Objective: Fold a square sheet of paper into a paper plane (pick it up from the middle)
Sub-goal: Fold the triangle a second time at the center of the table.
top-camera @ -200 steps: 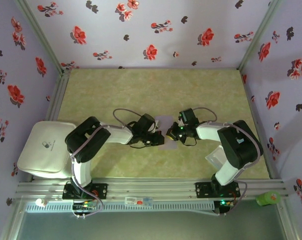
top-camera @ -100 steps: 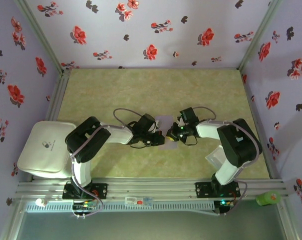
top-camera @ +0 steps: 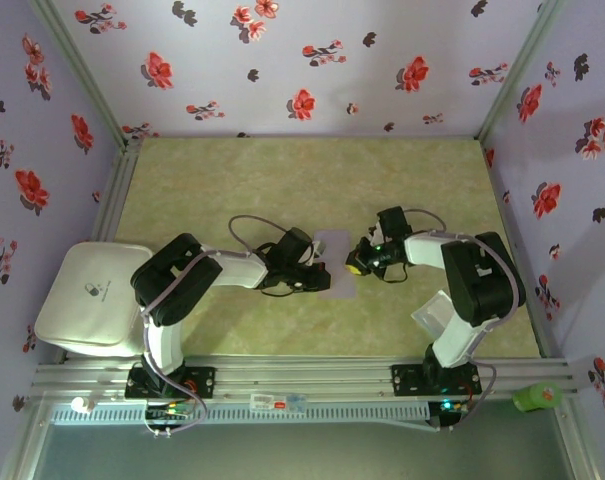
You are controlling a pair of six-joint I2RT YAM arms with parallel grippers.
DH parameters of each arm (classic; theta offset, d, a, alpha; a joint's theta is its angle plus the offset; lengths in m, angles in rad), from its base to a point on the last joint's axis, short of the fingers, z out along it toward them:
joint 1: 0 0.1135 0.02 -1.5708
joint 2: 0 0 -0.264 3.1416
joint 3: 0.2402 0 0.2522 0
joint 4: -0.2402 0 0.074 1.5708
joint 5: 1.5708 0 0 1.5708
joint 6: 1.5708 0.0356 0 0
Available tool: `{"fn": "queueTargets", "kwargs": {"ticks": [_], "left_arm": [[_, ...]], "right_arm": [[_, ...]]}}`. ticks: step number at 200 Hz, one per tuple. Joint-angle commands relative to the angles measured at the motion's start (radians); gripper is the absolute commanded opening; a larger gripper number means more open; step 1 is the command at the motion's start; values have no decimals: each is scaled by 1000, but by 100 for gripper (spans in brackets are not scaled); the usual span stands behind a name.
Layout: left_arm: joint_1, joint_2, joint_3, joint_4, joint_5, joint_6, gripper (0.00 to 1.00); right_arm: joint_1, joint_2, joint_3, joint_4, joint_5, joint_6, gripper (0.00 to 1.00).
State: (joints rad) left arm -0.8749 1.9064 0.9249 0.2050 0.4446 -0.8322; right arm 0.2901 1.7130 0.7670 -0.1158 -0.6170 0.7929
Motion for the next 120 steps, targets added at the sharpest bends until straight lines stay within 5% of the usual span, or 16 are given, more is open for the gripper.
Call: {"fn": "queueTargets", "kwargs": {"ticks": [1, 75, 120], "left_arm": [[-11, 43, -37, -155, -18, 22, 0], [-12, 42, -51, -113, -18, -7, 0], [-17, 36, -60, -80, -18, -42, 0]], "right_arm": [[-51, 30, 10, 12, 146, 9, 0], [-59, -123, -19, 86, 134, 32, 0], [12, -138, -75, 195, -2, 103, 1]]}}
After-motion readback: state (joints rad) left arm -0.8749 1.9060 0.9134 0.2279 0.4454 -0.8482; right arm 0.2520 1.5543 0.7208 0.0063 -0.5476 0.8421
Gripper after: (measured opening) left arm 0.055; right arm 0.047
